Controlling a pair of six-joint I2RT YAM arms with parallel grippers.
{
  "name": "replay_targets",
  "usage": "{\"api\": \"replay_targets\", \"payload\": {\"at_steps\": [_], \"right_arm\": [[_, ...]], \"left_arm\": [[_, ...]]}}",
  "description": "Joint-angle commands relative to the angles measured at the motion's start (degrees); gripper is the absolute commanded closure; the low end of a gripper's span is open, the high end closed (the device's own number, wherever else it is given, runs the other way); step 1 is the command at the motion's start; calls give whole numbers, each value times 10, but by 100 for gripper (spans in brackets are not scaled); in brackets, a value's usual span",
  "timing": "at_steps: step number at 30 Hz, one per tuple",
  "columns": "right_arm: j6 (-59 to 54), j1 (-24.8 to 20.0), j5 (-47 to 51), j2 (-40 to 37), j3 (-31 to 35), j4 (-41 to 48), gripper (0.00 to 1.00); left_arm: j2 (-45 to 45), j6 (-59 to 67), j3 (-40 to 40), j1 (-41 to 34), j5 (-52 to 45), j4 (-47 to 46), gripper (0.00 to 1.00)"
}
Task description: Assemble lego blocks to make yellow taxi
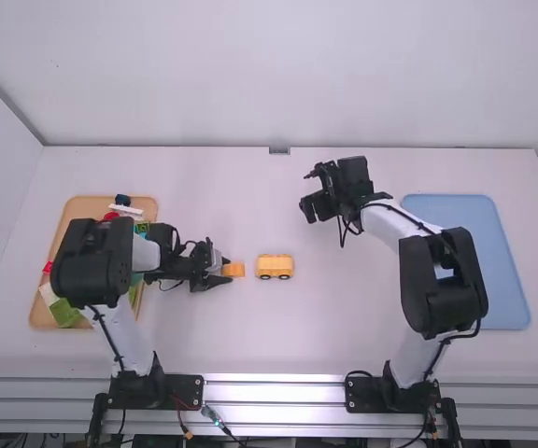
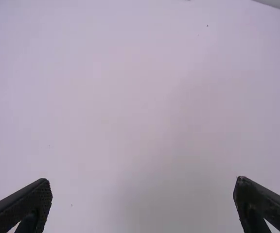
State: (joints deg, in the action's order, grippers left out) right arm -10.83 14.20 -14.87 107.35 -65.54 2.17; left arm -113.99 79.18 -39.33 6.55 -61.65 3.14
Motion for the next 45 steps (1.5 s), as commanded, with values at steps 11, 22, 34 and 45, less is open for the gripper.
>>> {"api": "replay_targets", "payload": {"at_steps": [11,22,34,45], "right_arm": [[-2,-3,-5,-9,0,14,1],[-193,-7,-161,-82,29,49,1],[-212,-47,-345,-144,313,-281,1],[-336,-7,-468,43,308,-394,1]], "left_arm": [[-5,-34,48,-1,-4,97,65],[-5,-93,9,-5,-10,92,76],[-5,-93,-17,-5,-40,94,75],[-5,-91,-19,-5,-49,95,85]]}}
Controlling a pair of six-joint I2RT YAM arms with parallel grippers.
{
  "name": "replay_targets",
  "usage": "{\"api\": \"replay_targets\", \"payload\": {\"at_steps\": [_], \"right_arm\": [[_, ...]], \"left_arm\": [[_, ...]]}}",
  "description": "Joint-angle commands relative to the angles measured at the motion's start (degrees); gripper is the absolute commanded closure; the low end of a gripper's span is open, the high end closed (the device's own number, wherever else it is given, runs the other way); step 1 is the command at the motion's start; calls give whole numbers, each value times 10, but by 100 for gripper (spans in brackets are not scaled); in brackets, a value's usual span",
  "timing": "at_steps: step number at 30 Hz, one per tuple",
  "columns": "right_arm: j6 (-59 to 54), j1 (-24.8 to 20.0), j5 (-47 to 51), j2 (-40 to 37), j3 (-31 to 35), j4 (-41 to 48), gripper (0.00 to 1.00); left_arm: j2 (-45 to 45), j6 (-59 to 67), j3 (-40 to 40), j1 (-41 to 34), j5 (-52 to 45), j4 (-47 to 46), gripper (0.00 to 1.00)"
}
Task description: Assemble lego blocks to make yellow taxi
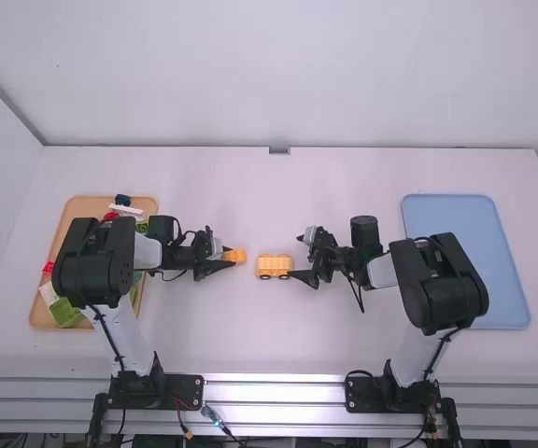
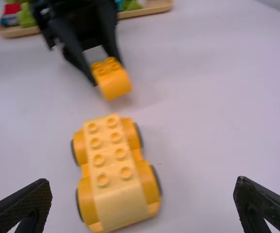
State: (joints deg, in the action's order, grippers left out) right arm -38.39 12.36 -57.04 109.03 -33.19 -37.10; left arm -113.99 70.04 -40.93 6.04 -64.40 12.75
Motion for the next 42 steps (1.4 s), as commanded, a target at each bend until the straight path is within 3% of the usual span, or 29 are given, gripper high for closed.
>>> {"api": "replay_targets", "payload": {"at_steps": [1,8,14,22,25,33,40,42], "right_arm": [[-70,15,-42,40,-20,0,1],[-82,23,-79,141,-88,0,1],[-80,42,-99,177,-120,4,1],[-82,68,-2,178,-102,-2,18],[-82,67,17,178,-95,-2,20],[-84,47,-14,178,-91,0,20],[-86,45,-16,178,-92,2,28],[-86,45,-16,178,-92,2,36]], "left_arm": [[-5,0,-3,0,-23,0,85],[-5,-2,-3,0,-22,9,85],[-5,-2,-3,0,-23,7,87],[-5,-2,-4,0,-31,5,89],[-5,-2,-12,0,-42,-3,93],[-4,-38,-23,-9,-39,-4,97],[2,-38,-23,-31,-40,-4,98],[17,-45,-20,-39,-42,-4,98]]}}
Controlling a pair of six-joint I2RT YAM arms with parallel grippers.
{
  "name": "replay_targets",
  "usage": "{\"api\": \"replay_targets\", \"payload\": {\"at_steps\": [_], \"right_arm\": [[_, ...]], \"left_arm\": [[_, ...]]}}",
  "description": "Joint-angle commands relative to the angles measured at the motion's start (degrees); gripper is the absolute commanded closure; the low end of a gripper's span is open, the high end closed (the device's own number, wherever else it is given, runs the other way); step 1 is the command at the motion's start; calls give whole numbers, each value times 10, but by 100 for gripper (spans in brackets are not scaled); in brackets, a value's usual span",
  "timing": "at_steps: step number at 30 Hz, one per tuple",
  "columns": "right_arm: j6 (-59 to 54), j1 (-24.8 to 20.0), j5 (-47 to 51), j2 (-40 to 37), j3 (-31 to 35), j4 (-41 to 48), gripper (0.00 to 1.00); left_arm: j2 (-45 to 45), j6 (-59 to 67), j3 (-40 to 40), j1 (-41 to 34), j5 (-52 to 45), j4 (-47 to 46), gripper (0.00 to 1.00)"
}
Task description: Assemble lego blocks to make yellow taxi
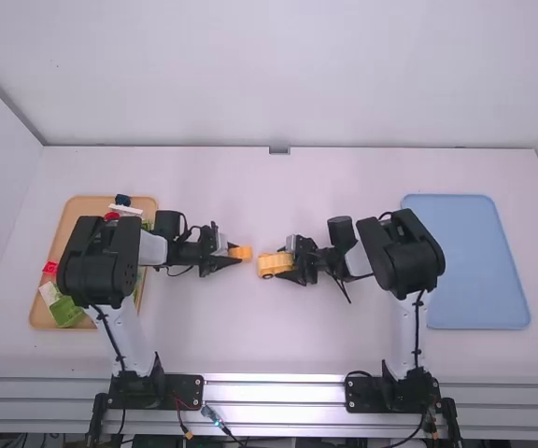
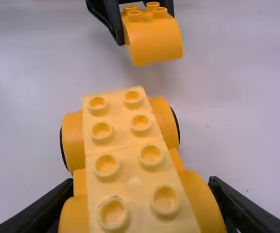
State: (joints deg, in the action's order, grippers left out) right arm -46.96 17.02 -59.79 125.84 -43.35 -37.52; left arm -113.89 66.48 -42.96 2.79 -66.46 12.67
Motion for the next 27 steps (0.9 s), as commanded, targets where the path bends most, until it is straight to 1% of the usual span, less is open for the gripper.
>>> {"api": "replay_targets", "payload": {"at_steps": [1,4,7,9,10,11,13,14,17,19,24,26,27], "right_arm": [[0,-1,12,10,10,6,38],[0,-1,13,10,10,6,41],[0,-1,13,10,10,6,41],[0,-1,14,10,10,6,34],[0,-1,13,10,10,6,24],[0,-1,14,10,10,5,20],[-1,-1,13,10,10,1,13],[-13,-1,12,10,10,1,12],[-57,0,0,10,9,6,11],[-76,-2,-26,10,10,6,9],[-80,-3,-34,10,1,13,10],[-105,-8,-36,10,-16,50,16],[-124,-10,-41,10,-25,77,23]], "left_arm": [[26,-16,2,-12,-19,-2,98],[47,-42,3,-21,-17,-4,98],[62,-63,3,-33,-14,-3,98],[68,-69,3,-41,-2,-3,98],[70,-69,3,-47,11,-4,98],[70,-69,3,-53,17,-4,98],[70,-69,3,-60,19,-5,98],[70,-69,3,-63,18,-6,98],[70,-67,3,-69,19,-4,98],[70,-67,3,-69,20,-4,98],[70,-68,3,-69,13,-5,98],[70,-67,3,-69,9,-6,98],[70,-67,3,-70,10,-8,98]]}}
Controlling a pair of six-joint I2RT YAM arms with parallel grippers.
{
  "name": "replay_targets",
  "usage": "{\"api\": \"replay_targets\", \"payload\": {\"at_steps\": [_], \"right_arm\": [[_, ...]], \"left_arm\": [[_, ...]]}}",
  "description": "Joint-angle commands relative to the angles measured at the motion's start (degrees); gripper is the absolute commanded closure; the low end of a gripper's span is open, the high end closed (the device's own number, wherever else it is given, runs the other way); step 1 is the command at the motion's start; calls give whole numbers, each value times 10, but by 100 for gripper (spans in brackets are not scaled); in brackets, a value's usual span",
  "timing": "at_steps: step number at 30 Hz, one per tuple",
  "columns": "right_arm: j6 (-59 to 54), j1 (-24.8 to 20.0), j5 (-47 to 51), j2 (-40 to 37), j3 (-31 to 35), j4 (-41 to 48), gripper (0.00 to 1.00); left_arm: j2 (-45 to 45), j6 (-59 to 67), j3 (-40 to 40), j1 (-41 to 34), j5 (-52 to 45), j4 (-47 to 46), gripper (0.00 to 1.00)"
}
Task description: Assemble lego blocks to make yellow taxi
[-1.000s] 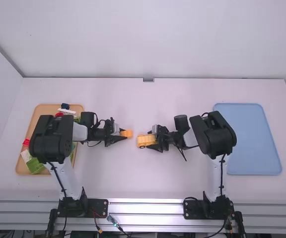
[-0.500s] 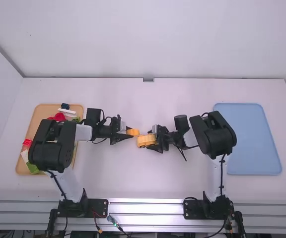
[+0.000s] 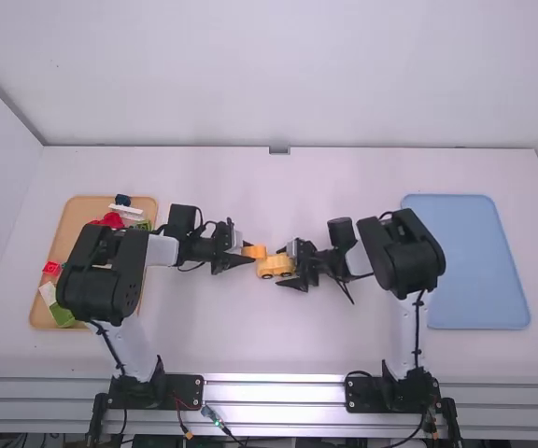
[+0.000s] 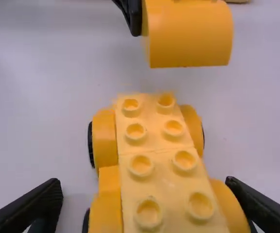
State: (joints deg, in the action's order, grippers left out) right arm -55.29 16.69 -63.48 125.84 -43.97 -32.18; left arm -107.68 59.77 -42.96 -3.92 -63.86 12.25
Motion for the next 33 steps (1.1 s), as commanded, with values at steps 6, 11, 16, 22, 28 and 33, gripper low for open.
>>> {"api": "replay_targets", "payload": {"at_steps": [6,11,16,22,28,33], "right_arm": [[-126,-3,-23,10,-63,153,36],[-142,-2,-23,10,-89,225,23],[-139,0,-23,10,-79,209,20],[-116,2,-13,10,-67,189,53],[-113,2,-7,10,-67,189,55],[-74,2,17,10,-67,170,54]], "left_arm": [[8,0,3,-3,-15,-14,98],[8,0,3,-4,-10,-17,98],[8,0,3,-1,-12,-17,98],[8,0,3,-6,-29,-23,98],[8,0,3,-21,-31,-24,98],[8,0,3,-53,4,-23,98]]}}
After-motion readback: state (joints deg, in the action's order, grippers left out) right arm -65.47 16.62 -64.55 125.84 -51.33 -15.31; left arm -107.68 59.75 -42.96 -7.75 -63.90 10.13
